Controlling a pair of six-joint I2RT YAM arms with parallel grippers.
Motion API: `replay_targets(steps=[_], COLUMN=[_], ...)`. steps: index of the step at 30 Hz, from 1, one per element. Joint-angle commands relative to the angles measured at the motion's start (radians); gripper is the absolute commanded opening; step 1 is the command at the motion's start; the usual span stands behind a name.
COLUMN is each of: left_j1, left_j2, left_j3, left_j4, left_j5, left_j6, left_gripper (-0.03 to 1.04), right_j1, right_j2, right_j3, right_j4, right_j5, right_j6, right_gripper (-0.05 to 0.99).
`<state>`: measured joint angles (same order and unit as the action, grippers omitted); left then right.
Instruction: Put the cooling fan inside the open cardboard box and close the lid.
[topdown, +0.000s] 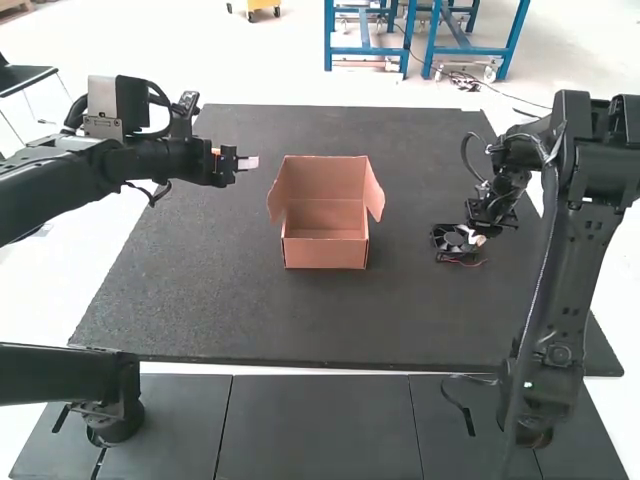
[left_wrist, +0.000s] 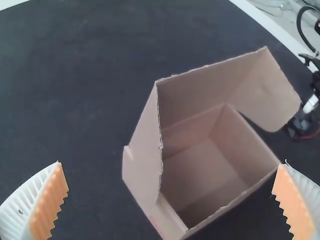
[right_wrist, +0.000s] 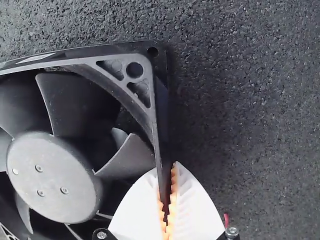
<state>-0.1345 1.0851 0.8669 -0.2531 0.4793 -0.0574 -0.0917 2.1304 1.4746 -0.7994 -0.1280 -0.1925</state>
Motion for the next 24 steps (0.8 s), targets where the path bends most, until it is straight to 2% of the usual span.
replay_targets(steps=[1,6,14,24], left_j1=[0.012,0.010,0.004,0.004], left_j2=[-0.040,-0.039,-0.034,-0.011], left_j3=[-0.014,-0.020,-0.020,-0.017], left_j4=[0.009,0.009,0.011,-0.002], left_j5=[-0.005,-0.021,-0.036,-0.056], left_j6=[-0.005,-0.005,-0.007,-0.007], left_gripper=[0.97,0.97,0.97,0.97], right_j1=[0.010,-0.005,-0.028,-0.028], right_j2=[0.025,-0.067,-0.247,-0.487], right_j3=[0.009,0.003,-0.034,-0.119], right_j4=[-0.007,-0.017,-0.084,-0.164], right_j5=[-0.073,-0.105,-0.186,-0.317], right_j6=[0.044,0.047,0.041,0.036], right_gripper=[-0.02,-0.02,-0.02,-0.02])
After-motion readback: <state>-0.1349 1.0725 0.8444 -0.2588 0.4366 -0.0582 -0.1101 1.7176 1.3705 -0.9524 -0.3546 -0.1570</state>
